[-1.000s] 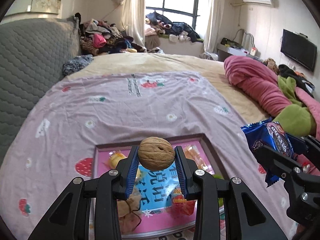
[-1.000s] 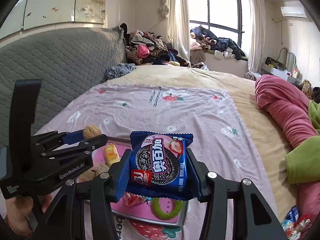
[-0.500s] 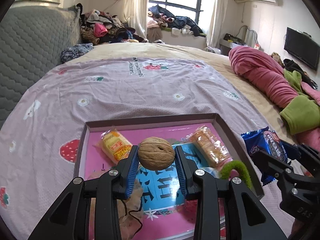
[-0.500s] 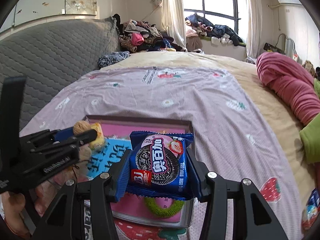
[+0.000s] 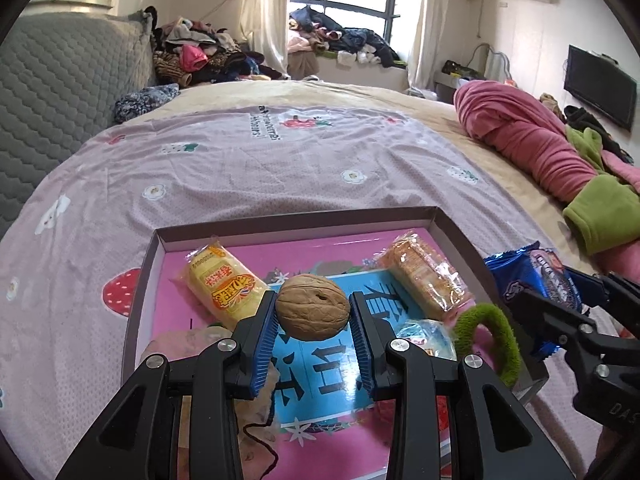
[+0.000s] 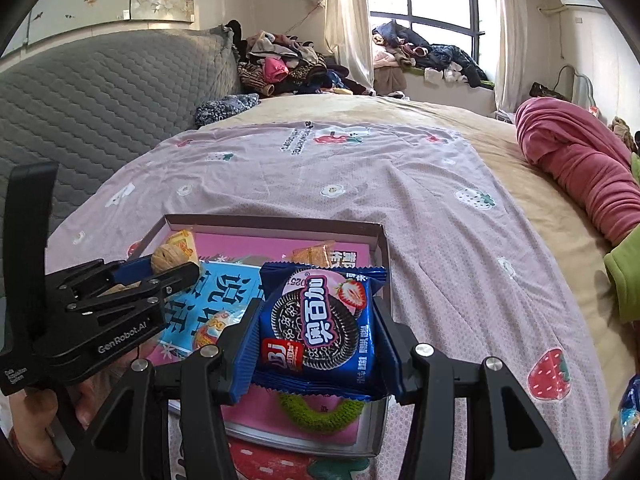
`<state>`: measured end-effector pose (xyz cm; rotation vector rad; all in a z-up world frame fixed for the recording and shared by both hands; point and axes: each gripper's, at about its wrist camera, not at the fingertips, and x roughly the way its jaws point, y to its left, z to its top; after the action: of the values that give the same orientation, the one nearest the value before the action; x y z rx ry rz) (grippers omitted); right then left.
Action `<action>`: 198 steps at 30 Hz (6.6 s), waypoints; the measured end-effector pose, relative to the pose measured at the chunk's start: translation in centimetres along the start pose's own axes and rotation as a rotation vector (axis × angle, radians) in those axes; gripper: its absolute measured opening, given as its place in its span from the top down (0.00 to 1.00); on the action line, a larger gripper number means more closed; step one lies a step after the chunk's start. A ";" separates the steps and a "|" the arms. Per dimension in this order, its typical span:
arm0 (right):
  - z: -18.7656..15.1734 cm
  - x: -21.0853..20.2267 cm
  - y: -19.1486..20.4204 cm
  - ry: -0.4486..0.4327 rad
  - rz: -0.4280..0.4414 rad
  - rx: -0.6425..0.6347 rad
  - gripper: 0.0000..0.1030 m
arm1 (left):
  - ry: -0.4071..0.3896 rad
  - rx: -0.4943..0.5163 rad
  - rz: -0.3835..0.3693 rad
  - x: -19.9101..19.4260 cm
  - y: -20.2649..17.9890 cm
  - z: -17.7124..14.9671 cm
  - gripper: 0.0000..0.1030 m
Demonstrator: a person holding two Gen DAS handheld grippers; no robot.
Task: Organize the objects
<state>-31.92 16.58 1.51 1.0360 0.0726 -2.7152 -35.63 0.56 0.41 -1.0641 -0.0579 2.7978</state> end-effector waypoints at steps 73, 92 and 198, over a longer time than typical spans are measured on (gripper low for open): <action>-1.8 4.6 0.2 0.146 -0.049 -0.056 0.49 | 0.125 0.047 0.039 4.8 0.3 -2.2 0.63; -0.6 2.3 -1.4 0.067 -0.068 0.013 0.29 | 0.123 0.045 0.039 3.1 -0.6 -1.7 0.25; -9.9 -23.6 2.8 -0.176 -0.057 0.061 0.01 | -0.053 -0.059 0.206 -28.7 -1.1 -12.5 0.08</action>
<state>-7.77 19.87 9.80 0.8184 -0.0119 -2.8637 -6.03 -2.93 10.01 -1.0654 -0.0379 3.0263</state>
